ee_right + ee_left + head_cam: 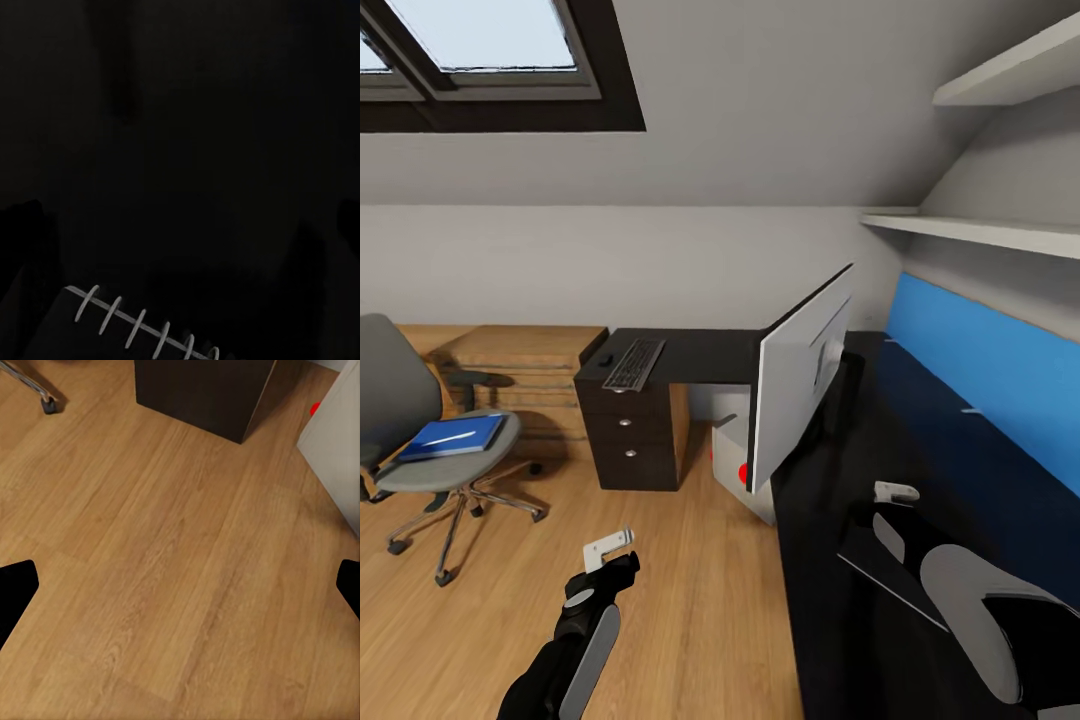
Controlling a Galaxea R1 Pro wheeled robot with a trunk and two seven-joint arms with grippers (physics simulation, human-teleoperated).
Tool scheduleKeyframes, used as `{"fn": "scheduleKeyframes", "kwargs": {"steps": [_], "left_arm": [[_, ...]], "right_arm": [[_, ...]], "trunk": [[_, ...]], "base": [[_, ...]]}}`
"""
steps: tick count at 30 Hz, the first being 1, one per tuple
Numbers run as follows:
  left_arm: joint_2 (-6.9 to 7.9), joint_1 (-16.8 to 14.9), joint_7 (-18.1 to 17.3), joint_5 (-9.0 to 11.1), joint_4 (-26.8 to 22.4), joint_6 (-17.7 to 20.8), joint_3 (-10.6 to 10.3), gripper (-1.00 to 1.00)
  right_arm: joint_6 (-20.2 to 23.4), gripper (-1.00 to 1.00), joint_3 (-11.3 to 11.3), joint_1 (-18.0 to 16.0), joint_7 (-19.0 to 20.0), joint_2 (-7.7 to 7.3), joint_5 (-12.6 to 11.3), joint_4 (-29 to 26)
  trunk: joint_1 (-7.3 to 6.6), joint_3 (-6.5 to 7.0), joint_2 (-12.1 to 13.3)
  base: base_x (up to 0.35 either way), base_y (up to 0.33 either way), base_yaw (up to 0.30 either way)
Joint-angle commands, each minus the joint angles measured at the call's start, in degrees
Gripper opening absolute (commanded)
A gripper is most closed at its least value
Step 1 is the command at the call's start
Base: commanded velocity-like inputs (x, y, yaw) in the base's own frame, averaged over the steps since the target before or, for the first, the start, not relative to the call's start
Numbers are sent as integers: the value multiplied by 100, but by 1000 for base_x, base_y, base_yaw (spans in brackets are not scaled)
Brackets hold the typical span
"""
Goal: In the bedroom, organize the workspace by keeping the computer under the desk, ensuring the monitor is on the desk, placing the keyboard on the desk next to the monitor, placing the mouse on the desk next to the keyboard, moving the folder from the swivel chair onto the desk next to the mouse, stacking the notebook on top of the folder with the pen on top of the notebook, and positioning the swivel chair next to the desk.
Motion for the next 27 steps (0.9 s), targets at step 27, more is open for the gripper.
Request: {"fn": "scheduleKeyframes", "kwargs": {"steps": [27], "left_arm": [[28, -3, 11, 47, 242, 15, -11, 100]], "right_arm": [[41, 100, 14, 4, -23, -2, -29, 19]], "trunk": [[89, -80, -164]], "base": [[-41, 0, 0]]}}
